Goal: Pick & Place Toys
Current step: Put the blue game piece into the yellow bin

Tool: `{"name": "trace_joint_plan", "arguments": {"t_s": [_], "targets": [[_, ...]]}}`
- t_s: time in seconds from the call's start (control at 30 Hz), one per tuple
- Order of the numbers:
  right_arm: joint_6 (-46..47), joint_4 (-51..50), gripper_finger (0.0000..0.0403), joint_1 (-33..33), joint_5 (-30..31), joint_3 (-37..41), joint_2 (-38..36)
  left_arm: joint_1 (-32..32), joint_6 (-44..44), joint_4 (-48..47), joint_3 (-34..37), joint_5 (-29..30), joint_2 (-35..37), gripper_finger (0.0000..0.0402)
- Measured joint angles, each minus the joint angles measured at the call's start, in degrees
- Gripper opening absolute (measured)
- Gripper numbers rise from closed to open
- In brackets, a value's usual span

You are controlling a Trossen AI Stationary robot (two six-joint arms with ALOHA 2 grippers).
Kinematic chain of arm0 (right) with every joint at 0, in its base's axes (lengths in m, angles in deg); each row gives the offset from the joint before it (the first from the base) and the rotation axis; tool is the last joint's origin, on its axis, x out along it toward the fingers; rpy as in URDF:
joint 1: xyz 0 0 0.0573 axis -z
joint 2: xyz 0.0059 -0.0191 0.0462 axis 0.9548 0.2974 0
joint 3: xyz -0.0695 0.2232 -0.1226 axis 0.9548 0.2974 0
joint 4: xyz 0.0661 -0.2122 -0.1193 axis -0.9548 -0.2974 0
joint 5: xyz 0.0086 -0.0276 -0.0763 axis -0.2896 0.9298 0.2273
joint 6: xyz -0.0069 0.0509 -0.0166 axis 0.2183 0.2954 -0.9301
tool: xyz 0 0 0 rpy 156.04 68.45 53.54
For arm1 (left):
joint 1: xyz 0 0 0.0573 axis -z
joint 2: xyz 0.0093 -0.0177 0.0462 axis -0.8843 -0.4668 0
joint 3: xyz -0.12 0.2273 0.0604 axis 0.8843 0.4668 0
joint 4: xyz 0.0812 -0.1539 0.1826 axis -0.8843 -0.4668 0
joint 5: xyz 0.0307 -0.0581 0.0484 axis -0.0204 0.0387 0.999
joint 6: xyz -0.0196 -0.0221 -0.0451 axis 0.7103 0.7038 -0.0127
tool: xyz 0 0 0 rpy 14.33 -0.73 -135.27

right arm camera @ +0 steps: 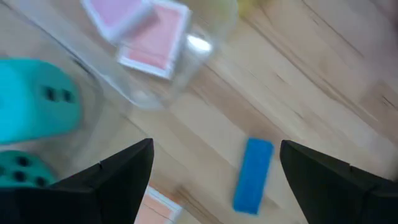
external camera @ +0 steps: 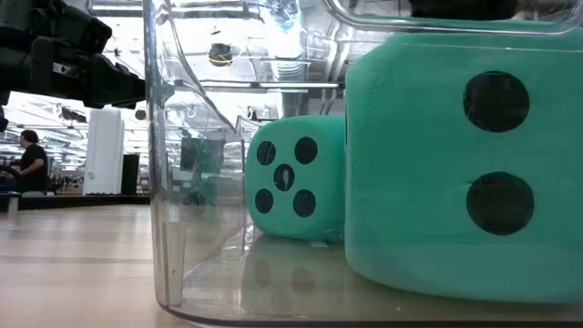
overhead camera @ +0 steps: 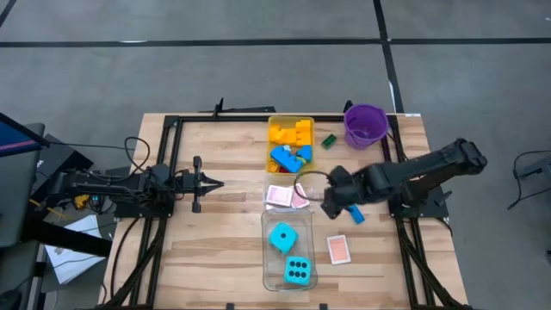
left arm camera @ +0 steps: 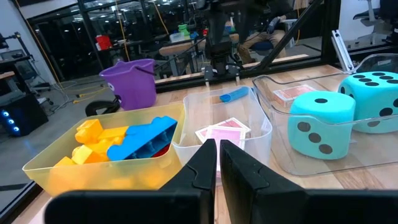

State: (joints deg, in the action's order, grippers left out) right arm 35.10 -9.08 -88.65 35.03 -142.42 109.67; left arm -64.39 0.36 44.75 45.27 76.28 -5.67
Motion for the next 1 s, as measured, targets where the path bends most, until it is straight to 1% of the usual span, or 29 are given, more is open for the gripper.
{"name": "trace_joint_plan", "arguments": {"t_s": [0.17,0.23,0.3,0.37,0.5,0.67,0.77,0.87,1.0], "targets": [[9.65,-8.76,0.034,-5.09,0.68,0.0,2.53,0.01,0.02,-0.02,0.0,-0.02,-0.02,0.0017],[11.46,-11.42,0.0338,-6.07,0.69,0.1,3.4,0.0,0.0,-0.02,0.0,0.0,0.0,0.0017],[11.37,-11.62,0.0334,-6.21,0.47,1.06,3.55,0.02,0.0,-0.02,0.0,-0.02,0.0,0.0017],[10.74,-10.19,0.0328,-5.72,0.39,3.14,3.36,0.01,0.02,-0.01,0.0,-0.02,-0.01,0.0017],[8.86,-7.28,0.0319,-3.13,-1.68,8.41,1.62,0.0,0.0,-0.02,0.0,0.0,-0.02,0.0017],[7.16,1.65,0.0317,0.8,-5.54,17.05,-1.89,0.01,0.02,-0.01,0.0,-0.01,-0.01,0.0017],[7.51,4.72,0.0317,2.47,-7.02,21.59,-3.69,0.01,0.0,-0.02,0.0,-0.02,-0.01,0.0017],[7.6,7.46,0.0317,3.48,-8.63,25.36,-4.43,0.0,0.02,-0.02,0.0,0.0,-0.02,0.0017],[7.6,14.93,0.0317,3.72,-10.97,29.66,-4.46,0.02,0.02,-0.02,0.0,-0.02,-0.02,0.0017]]}}
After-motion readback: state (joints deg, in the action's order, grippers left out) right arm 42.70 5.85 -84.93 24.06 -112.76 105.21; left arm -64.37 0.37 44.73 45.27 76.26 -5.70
